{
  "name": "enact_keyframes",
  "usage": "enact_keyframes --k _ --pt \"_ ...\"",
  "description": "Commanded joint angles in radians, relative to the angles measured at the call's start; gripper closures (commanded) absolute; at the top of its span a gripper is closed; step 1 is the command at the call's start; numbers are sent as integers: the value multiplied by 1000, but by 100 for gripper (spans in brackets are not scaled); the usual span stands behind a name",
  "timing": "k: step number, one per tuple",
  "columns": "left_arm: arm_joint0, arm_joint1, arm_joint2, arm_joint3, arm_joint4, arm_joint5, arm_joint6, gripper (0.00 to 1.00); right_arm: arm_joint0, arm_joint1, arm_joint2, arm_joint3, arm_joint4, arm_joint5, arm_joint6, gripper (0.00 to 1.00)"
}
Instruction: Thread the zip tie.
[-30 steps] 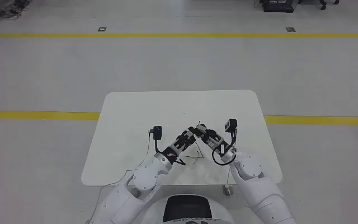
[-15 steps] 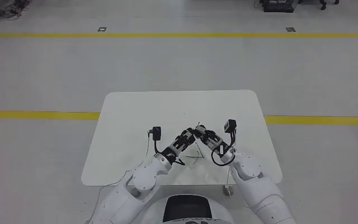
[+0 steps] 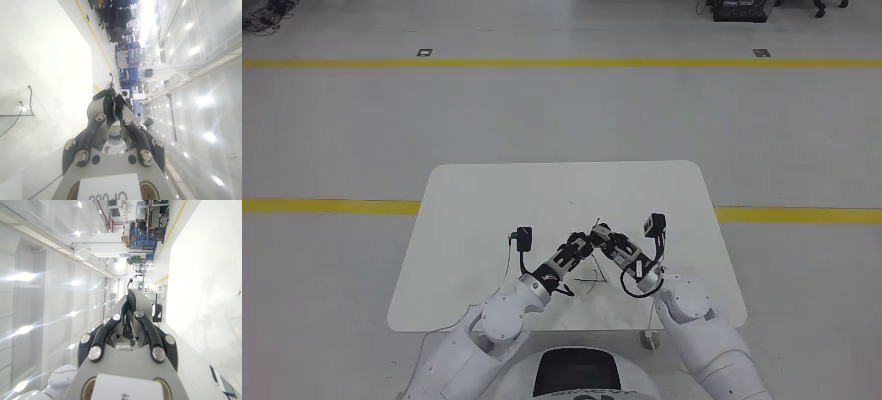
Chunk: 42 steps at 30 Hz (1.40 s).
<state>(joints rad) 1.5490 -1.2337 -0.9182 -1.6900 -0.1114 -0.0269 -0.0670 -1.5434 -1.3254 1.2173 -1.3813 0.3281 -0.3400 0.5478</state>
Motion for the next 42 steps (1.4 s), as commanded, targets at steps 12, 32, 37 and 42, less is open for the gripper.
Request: enact_keyframes --k 12,32,37,42 --pt "-8 -2 6 8 -1 3 -4 94 11 -1 -6 20 4 0 4 100" --pt "4 6 -25 14 -25 -19 -40 100 -2 8 47 28 55 0 36 0" --pt "8 16 -49 4 -3 -53 -100 100 -7 13 61 29 59 0 65 0" --pt "14 17 -49 -5 6 -75 -99 100 -7 13 61 29 59 0 65 0"
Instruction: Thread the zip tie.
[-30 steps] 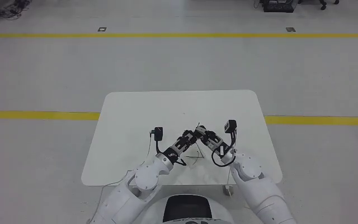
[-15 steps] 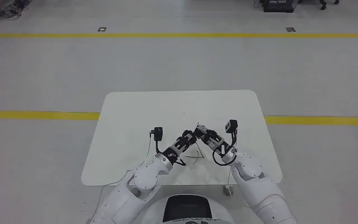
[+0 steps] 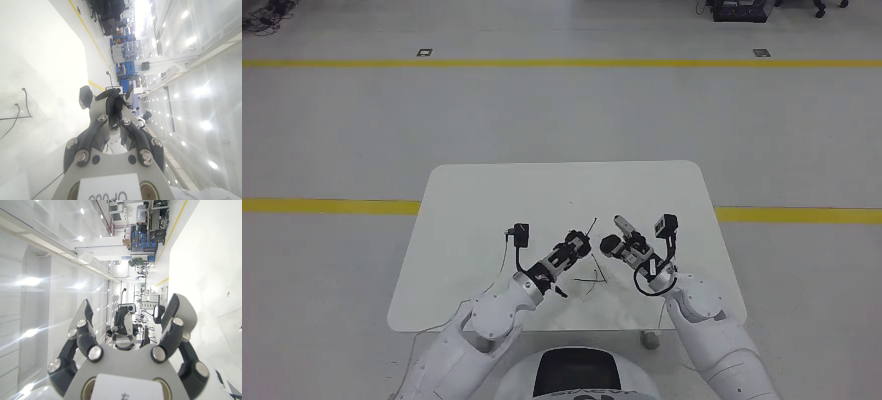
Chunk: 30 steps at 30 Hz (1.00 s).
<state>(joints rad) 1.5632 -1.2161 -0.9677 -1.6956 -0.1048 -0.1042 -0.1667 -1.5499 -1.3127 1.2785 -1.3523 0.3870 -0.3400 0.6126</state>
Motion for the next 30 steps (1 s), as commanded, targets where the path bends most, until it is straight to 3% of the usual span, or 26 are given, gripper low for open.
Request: enact_keyframes --k 1,8,12,16,19,23,28,30 --pt "0 0 0 1 -1 2 0 100 0 0 0 0 0 0 0 0" --pt "-3 1 -2 11 -7 9 -7 100 0 0 0 0 0 0 0 0" --pt "-9 12 -47 45 -64 4 -112 100 -6 10 27 -2 -43 21 12 0" --pt "-12 25 -87 78 -136 -6 -245 100 4 31 71 9 -50 46 177 0" --pt "-21 35 -102 99 -140 -2 -343 100 21 46 93 33 -64 74 294 0" --pt "-33 43 -108 119 -159 2 -432 100 51 60 98 84 -64 91 446 0" --pt "-51 48 -110 145 -190 -19 -504 100 95 71 70 140 -99 93 590 0" --pt "-57 49 -114 152 -172 -47 -486 100 95 71 70 140 -99 93 590 0"
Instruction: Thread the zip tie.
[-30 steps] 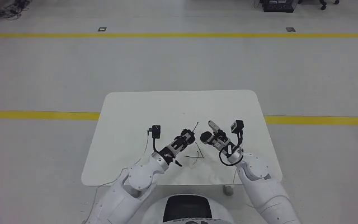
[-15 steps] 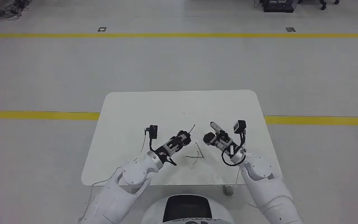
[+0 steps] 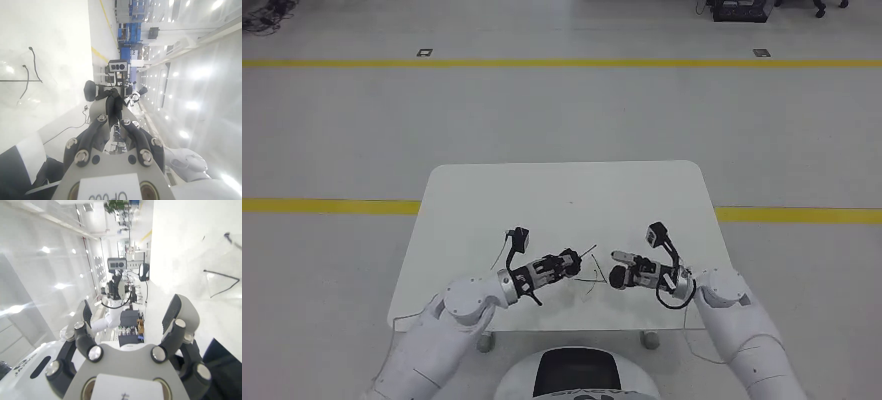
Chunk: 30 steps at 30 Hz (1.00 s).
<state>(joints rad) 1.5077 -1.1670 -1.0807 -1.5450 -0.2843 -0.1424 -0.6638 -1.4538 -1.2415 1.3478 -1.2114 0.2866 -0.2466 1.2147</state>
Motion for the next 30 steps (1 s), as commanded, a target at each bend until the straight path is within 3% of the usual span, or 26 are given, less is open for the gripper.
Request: enact_keyframes --k 1,10,14,17,21,22,24,30 --pt "-1 0 -1 2 8 -8 11 100 -1 0 1 -1 1 0 -12 0" --pt "-11 0 5 15 8 7 14 100 8 1 -9 5 17 16 7 0" --pt "-34 10 9 51 -19 -1 -142 100 53 9 -5 79 99 -1 163 0" --pt "-45 17 7 80 -37 -19 -229 100 80 17 -35 121 128 -14 175 0" --pt "-63 20 19 107 -89 -20 -322 100 106 42 -122 126 174 -37 175 0" --pt "-66 20 22 109 -94 -23 -333 100 113 52 -142 132 190 -41 175 0" --pt "-69 21 22 99 -85 -70 -321 100 115 55 -146 136 195 -43 175 0" --pt "-69 21 22 99 -85 -70 -321 100 115 55 -146 136 195 -43 175 0"
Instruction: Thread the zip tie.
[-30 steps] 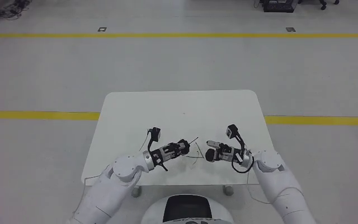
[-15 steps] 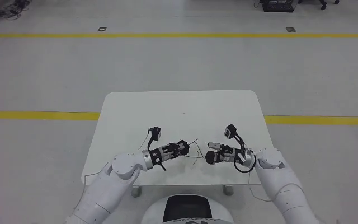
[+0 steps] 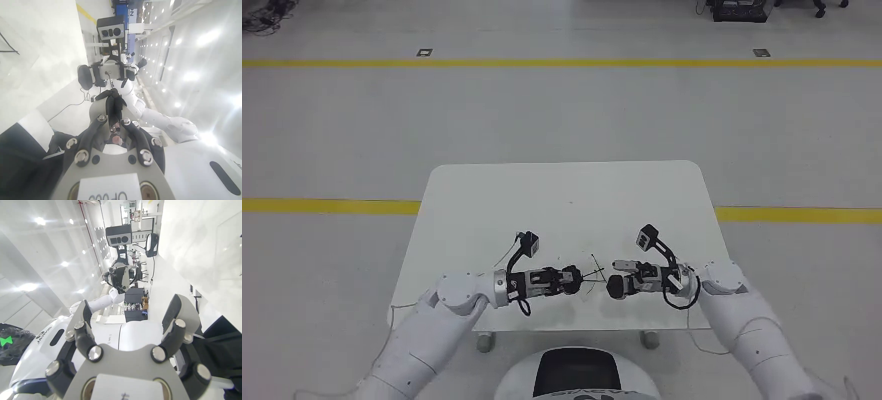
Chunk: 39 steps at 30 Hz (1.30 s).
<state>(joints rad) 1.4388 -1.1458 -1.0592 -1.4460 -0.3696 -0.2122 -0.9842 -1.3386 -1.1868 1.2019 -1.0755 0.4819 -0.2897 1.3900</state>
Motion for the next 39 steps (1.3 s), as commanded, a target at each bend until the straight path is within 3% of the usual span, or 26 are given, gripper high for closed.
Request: enact_keyframes --k 1,6,10,11,17,20,25,28,31,39 --pt "2 -1 4 -2 -1 4 16 100 -4 -1 -3 -11 13 0 -5 0" --pt "-10 -1 34 10 -47 22 -42 100 3 9 -20 -8 86 -6 0 0" --pt "-33 0 49 44 -110 12 -118 100 10 37 -75 -32 135 -14 0 0" --pt "-41 1 49 47 -84 -10 -108 100 10 37 -75 -32 135 -14 0 0" --pt "-41 1 49 47 -84 -10 -108 100 10 37 -75 -32 135 -14 0 0" --pt "-42 1 57 44 -85 1 -80 100 3 37 -77 -48 162 1 0 0" --pt "-51 3 62 65 -158 13 -133 100 -2 61 -98 -69 227 -2 0 0" --pt "-61 5 63 86 -204 17 -168 100 5 83 -126 -69 259 -9 0 29" --pt "-72 5 69 104 -224 17 -187 100 20 104 -160 -56 297 -10 0 50" --pt "-86 8 81 122 -243 19 -179 100 70 146 -266 -23 360 -44 0 68"
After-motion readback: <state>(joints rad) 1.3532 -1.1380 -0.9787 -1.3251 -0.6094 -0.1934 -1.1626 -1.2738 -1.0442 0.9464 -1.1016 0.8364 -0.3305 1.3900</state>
